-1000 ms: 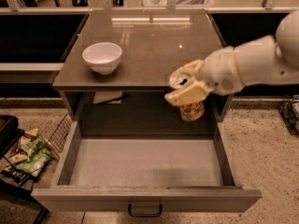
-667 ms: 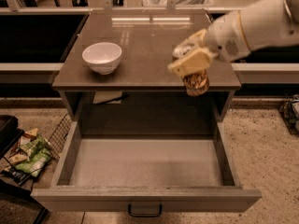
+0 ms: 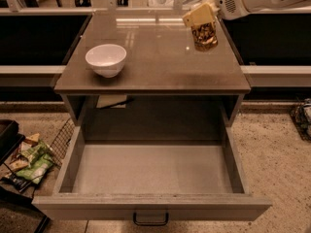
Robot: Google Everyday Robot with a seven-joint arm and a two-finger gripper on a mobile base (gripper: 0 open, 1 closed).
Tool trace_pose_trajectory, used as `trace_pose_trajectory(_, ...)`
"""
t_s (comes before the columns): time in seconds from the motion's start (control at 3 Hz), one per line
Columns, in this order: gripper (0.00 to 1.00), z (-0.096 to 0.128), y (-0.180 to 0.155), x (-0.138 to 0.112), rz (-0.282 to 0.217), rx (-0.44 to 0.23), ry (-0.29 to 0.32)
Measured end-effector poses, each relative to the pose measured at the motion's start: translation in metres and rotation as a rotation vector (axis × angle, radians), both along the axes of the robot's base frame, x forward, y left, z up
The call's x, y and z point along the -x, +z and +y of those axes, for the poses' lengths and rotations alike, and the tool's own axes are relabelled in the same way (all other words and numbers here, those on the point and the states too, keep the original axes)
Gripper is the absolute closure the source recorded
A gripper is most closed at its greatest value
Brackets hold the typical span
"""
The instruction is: Pick orange can from top drawer and place on counter
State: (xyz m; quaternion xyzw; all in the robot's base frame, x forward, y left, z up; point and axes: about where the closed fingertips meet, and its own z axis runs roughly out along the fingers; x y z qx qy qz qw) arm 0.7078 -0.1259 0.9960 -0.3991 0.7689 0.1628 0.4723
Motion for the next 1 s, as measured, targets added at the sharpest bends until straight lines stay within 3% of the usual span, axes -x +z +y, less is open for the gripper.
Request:
trace_pose_trajectory(0.33, 1.00, -0.025, -0.015, -0.032, -0.024, -0.100, -0.118)
trace_pose_trajectory(0.67, 1.00, -0.049, -0.065, -0.030, -0.020, -0.218, -0.194)
trace_pose_trajectory(1.0, 1.00, -0.051, -0.108, -0.018, -0.036, -0.275, -0.202)
